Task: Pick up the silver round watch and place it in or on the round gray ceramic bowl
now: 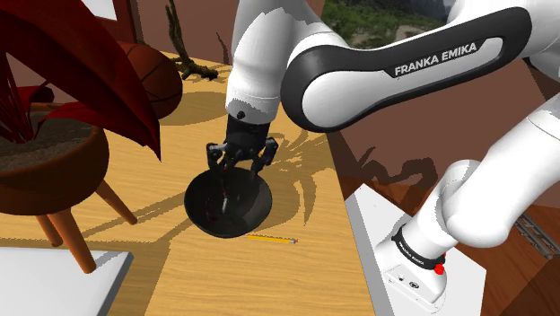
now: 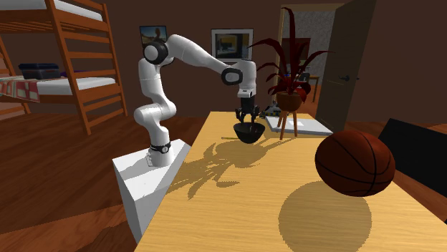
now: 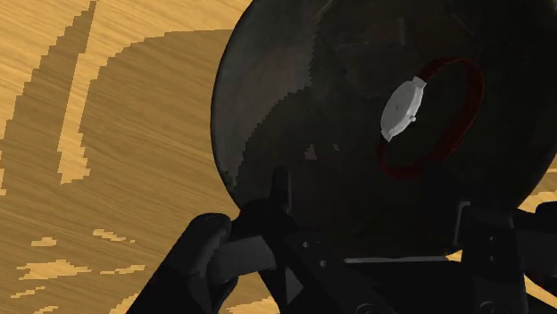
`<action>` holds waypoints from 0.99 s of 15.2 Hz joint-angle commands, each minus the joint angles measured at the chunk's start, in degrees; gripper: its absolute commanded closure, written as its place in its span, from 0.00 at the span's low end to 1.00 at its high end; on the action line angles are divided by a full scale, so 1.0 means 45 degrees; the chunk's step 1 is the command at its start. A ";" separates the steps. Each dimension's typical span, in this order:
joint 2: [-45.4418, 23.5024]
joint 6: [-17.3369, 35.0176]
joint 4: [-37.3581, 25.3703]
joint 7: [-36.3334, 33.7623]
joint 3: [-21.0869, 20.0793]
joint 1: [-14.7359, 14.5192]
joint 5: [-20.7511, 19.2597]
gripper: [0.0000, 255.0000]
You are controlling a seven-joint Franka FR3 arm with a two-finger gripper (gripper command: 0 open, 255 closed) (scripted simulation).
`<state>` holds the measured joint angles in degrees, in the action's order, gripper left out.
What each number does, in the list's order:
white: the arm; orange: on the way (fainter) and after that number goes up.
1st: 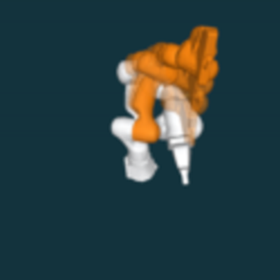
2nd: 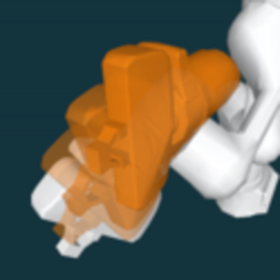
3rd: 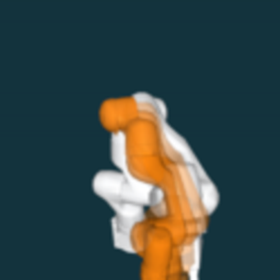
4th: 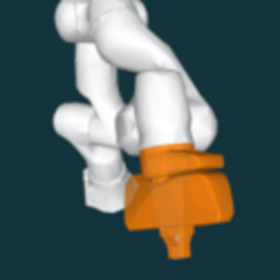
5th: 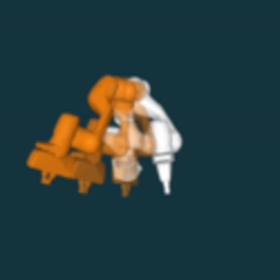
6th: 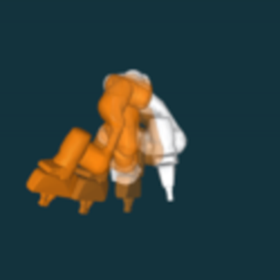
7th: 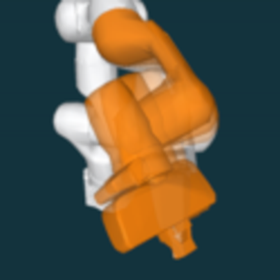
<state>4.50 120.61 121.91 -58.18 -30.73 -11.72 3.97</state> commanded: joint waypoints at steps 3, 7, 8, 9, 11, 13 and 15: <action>0.0000 0.0001 0.0001 0.0000 0.0000 0.0000 0.0000 0.00; 0.0485 -0.1272 -0.0839 0.0175 0.0116 0.0033 0.0223 0.00; 0.0584 -0.1606 -0.1085 0.0207 0.0146 0.0044 0.0262 0.00; 0.0584 -0.1606 -0.1085 0.0207 0.0145 0.0044 0.0262 0.00; 0.0584 -0.1606 -0.1084 0.0208 0.0147 0.0042 0.0262 0.00; 0.0584 -0.1606 -0.1085 0.0207 0.0147 0.0042 0.0262 0.00; 0.0584 -0.1606 -0.1085 0.0207 0.0147 0.0043 0.0262 0.00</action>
<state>7.12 113.40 117.03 -57.25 -30.07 -11.53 5.15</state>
